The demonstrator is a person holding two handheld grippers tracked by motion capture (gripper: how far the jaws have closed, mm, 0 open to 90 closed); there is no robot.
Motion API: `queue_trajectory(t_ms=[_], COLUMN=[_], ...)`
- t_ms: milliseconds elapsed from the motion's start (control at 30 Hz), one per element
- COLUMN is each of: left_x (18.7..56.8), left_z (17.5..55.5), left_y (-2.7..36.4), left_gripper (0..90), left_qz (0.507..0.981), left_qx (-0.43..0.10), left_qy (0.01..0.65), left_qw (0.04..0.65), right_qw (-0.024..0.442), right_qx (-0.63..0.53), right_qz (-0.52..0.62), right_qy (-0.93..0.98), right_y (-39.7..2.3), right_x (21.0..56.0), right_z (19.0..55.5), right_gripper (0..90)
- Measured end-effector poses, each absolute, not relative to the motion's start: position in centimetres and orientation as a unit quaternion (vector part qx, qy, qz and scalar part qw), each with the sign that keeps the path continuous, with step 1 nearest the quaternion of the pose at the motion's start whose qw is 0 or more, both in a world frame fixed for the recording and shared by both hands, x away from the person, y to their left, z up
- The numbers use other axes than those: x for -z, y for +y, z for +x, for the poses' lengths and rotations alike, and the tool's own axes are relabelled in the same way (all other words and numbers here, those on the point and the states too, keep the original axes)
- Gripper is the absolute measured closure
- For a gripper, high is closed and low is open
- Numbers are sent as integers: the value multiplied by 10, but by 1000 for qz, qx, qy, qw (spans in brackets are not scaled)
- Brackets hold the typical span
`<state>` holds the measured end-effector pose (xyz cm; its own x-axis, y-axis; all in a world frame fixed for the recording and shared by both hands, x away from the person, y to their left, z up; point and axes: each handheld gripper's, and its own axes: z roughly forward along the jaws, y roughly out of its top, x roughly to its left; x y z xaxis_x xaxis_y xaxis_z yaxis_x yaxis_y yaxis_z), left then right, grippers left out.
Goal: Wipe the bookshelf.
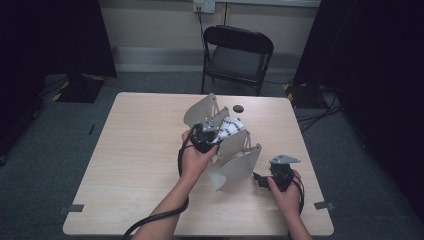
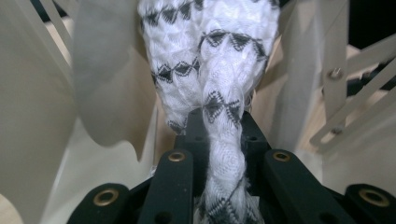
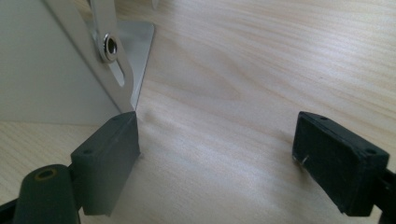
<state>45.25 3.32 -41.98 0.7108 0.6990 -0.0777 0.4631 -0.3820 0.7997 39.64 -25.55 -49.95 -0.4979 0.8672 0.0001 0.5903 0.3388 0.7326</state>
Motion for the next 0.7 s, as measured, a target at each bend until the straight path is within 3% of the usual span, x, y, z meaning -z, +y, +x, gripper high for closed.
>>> queue_trajectory(t_ms=[367, 700], left_x=[453, 414], left_z=[449, 445], left_y=[36, 58], left_gripper=[792, 791], left_qz=[832, 821], left_qx=[-109, -140], left_qy=[363, 353], left_qw=[405, 426], right_qw=[200, 200], right_qx=[-346, -346], right_qz=[459, 459], right_qy=[794, 794], right_y=[-255, -255], right_x=[499, 499], right_z=[396, 396], right_gripper=[142, 142])
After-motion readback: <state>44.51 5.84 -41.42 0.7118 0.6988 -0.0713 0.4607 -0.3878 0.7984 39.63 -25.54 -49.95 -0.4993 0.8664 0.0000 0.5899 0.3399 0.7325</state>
